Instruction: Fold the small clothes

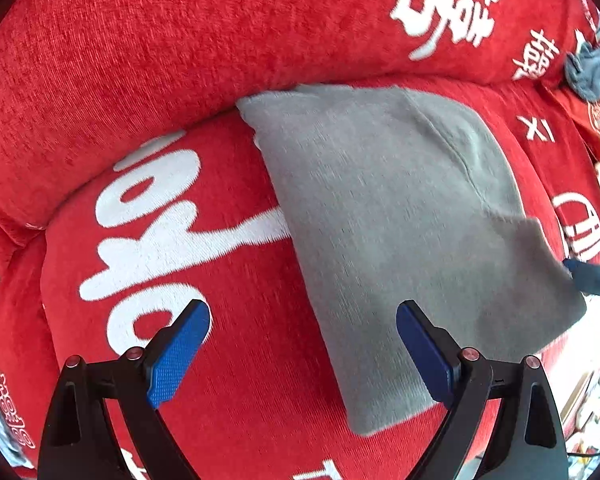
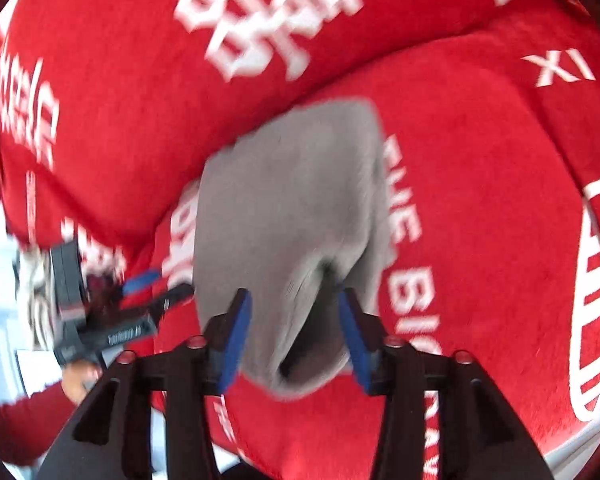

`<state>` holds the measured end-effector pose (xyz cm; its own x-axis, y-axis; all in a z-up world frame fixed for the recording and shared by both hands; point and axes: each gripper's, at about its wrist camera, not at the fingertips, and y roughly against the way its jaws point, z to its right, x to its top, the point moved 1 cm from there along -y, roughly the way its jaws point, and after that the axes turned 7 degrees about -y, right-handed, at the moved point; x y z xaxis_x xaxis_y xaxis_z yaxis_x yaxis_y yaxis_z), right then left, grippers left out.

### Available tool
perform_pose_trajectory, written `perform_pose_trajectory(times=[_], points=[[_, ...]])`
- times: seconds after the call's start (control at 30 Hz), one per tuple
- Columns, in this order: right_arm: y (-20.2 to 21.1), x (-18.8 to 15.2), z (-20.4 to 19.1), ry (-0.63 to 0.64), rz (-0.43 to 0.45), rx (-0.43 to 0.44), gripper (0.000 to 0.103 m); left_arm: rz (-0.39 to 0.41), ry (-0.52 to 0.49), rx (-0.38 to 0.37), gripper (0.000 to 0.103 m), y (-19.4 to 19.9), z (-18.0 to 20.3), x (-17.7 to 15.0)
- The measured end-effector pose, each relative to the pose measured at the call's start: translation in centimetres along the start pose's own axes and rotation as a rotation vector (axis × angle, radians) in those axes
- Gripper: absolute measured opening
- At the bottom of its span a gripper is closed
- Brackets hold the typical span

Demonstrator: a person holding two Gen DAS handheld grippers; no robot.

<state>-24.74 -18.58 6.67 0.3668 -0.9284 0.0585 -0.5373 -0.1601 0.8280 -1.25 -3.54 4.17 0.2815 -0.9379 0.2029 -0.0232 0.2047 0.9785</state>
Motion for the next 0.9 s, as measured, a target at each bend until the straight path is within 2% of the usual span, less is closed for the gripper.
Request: perform_pose_trajectory(times=[0.03, 0.07, 0.1, 0.17, 0.23, 0.37, 0.47, 0.53, 0.67, 0.77, 0.9], points=[[-0.6, -0.4, 0.0, 0.019, -0.021, -0.021, 0.050, -0.002, 0.004, -0.009, 0.095, -0.1, 0.1, -0.1], [-1.3, -0.9, -0.1, 0.037, -0.043, -0.047, 0.041, -0.003, 0.009, -0.020, 0.095, -0.1, 0.2, -0.3], [-2.0, -0.7, -0.5, 0.046, -0.055, -0.058, 0.005, 0.001, 0.008, -0.022, 0.095, -0.1, 0.5, -0.4], [-1.8, -0.9, -0.4, 0.048, -0.037, -0.042, 0.006, 0.011, -0.007, 0.011, 0.095, -0.3, 1.0, -0.7], [-1.8, -1.2, 0.6, 0.042, -0.026, -0.065, 0.006, 0.005, -0.043, 0.033, 0.095, -1.3, 1.7, -1.3], [-3.4, -2.7, 6.2, -0.101, -0.081, -0.081, 0.006, -0.057, -0.072, 0.038, 0.095, -4.0, 2.1, -3.5], [-3.4, -3.9, 9.5, -0.252, -0.070, 0.043, 0.006, -0.049, -0.050, 0.047, 0.102, -4.1, 1.8, -4.3], [-3.1, -4.3, 10.0, -0.275, -0.074, 0.027, 0.005, -0.058, -0.048, 0.038, 0.102, -4.1, 1.7, -4.4], [-2.1, -4.4, 9.5, -0.269, -0.095, -0.099, 0.013, -0.080, -0.038, 0.042, 0.102, -3.8, 1.6, -4.3], [-0.6, -4.3, 8.9, -0.255, -0.074, -0.095, 0.013, -0.092, -0.032, 0.051, 0.102, -3.3, 1.7, -4.4], [1.9, -3.3, 7.3, -0.223, 0.008, -0.087, 0.013, -0.112, 0.001, 0.057, 0.102, -2.3, 1.6, -4.5]])
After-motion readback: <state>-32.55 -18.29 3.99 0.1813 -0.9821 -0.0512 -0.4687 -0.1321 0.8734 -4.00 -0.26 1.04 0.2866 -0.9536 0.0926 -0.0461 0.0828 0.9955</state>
